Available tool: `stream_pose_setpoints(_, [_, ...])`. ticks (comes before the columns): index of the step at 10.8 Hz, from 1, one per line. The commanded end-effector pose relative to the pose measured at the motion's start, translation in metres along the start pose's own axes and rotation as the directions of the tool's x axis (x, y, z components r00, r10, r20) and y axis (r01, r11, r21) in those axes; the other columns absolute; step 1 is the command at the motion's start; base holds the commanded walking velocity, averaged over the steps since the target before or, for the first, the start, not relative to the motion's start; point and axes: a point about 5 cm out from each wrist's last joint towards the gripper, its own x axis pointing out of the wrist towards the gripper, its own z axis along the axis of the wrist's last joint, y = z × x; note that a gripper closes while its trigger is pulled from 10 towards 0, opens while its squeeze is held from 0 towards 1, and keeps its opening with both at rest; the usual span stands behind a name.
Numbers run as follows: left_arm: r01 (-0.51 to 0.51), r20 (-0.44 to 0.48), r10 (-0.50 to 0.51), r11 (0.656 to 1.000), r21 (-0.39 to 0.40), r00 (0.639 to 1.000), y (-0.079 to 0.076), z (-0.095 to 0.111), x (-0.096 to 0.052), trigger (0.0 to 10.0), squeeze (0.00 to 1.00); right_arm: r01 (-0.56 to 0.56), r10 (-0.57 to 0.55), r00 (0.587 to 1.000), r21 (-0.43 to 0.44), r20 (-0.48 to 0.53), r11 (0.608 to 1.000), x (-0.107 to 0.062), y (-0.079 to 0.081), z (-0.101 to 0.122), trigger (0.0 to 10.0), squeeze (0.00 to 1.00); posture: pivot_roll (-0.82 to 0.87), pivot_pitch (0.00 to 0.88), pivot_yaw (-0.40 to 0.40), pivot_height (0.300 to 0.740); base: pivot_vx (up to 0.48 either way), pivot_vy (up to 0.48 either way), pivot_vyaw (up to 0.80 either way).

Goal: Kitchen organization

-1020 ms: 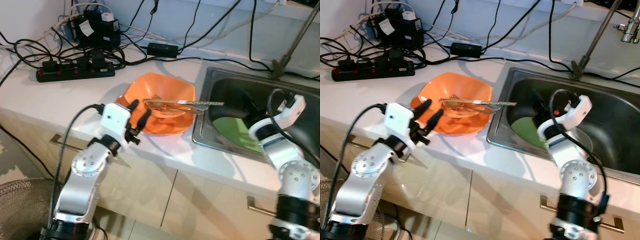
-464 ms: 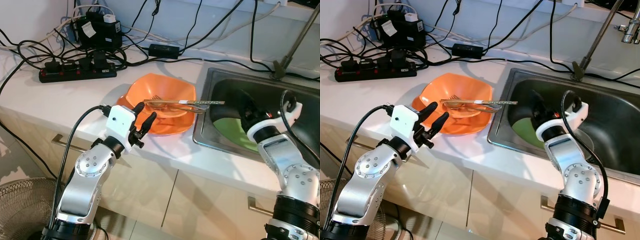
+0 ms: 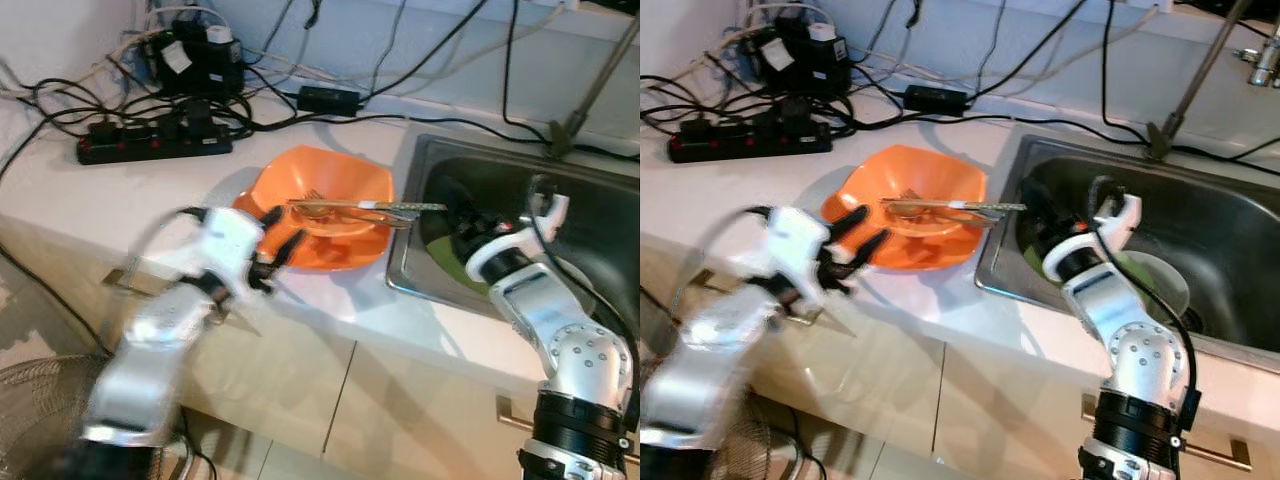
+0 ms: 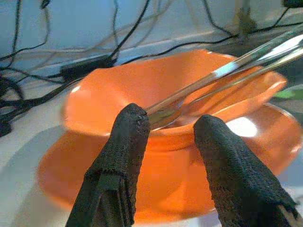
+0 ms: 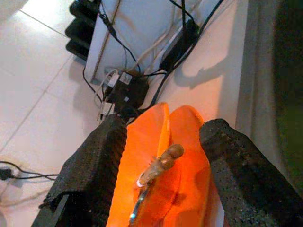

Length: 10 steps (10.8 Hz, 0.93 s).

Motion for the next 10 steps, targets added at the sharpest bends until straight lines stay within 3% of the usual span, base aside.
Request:
stream_pose_setpoints(1, [0.017, -0.010, -0.017, 1.000, -0.006, 1.000, 0.001, 0.001, -0.007, 10.0, 0.00, 0.016, -0.015, 1.000, -0.034, 0.005, 0.999, -0.004, 0.001, 0.003, 10.0, 0.00, 0.21, 0.043, -0.053, 0.740, 0.000, 0.000, 0.00])
stream_pose_setpoints(4, [0.070, -0.051, -0.069, 0.997, 0.026, 0.996, 0.006, 0.007, -0.016, 10.0, 0.00, 0.018, -0.018, 1.000, -0.037, 0.016, 0.999, -0.004, 0.002, 0.005, 10.0, 0.00, 0.22, 0.044, -0.054, 0.740, 0.000, 0.000, 0.00])
stream_pose_setpoints(5, [0.150, -0.063, -0.151, 0.988, -0.020, 0.987, 0.000, 0.008, -0.019, 10.0, 0.00, 0.016, -0.015, 1.000, -0.036, 0.020, 0.999, -0.004, 0.003, 0.006, 10.0, 0.00, 0.21, 0.043, -0.053, 0.740, 0.000, 0.000, 0.00])
stream_pose_setpoints(10, [0.298, -0.124, -0.307, 0.951, -0.083, 0.944, -0.020, 0.000, -0.025, 10.0, 0.00, 0.011, -0.011, 1.000, -0.035, 0.022, 0.999, -0.003, 0.004, 0.005, 10.0, 0.00, 0.21, 0.044, -0.056, 0.740, 0.000, 0.000, 0.00])
